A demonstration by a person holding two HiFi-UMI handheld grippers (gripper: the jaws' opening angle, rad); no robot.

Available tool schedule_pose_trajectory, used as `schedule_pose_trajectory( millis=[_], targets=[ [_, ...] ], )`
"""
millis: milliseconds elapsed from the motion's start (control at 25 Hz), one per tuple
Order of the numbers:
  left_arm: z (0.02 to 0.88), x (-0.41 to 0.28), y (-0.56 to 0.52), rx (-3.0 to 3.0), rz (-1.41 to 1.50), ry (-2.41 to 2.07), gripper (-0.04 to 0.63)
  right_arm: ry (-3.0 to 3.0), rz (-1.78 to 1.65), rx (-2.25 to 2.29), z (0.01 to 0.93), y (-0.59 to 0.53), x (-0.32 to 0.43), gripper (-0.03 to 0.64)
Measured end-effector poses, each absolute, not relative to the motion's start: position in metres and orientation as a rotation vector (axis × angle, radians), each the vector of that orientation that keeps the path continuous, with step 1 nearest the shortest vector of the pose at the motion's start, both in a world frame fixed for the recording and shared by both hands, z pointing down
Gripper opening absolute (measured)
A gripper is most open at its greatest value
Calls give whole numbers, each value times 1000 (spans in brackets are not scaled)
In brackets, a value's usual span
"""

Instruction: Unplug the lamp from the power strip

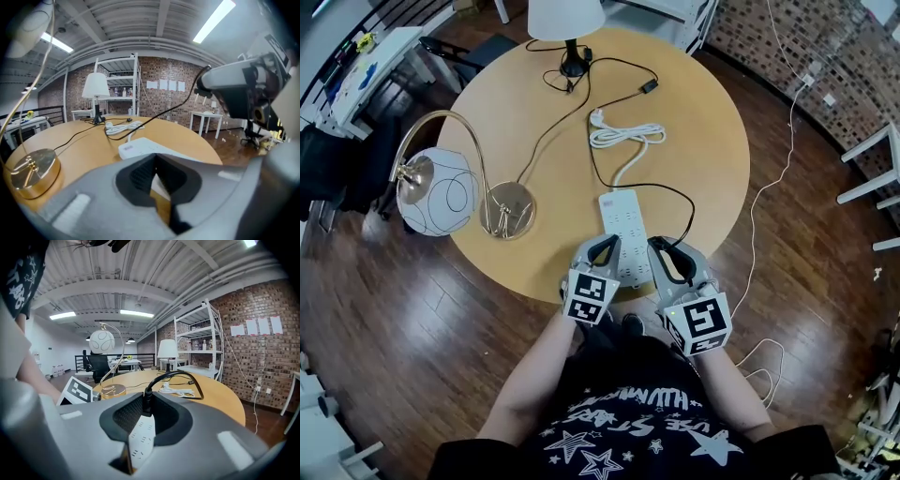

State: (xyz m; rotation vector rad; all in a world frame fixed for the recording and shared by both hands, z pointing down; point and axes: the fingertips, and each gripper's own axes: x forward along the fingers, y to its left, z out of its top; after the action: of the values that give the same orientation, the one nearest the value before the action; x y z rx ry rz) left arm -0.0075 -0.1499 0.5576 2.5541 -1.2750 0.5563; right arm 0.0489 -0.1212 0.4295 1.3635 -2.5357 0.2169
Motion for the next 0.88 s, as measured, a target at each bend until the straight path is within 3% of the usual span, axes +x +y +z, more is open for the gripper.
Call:
schedule_pose_trajectory(
  millis=[480,880],
  targets=[
    [440,-41,-142,2601,238,-1477,2,-2748,276,1369,382,-127,48,60],
    [431,-50,-124,2570,191,-1531,2,-2772,255,1302,385,-125,47,60]
  ],
)
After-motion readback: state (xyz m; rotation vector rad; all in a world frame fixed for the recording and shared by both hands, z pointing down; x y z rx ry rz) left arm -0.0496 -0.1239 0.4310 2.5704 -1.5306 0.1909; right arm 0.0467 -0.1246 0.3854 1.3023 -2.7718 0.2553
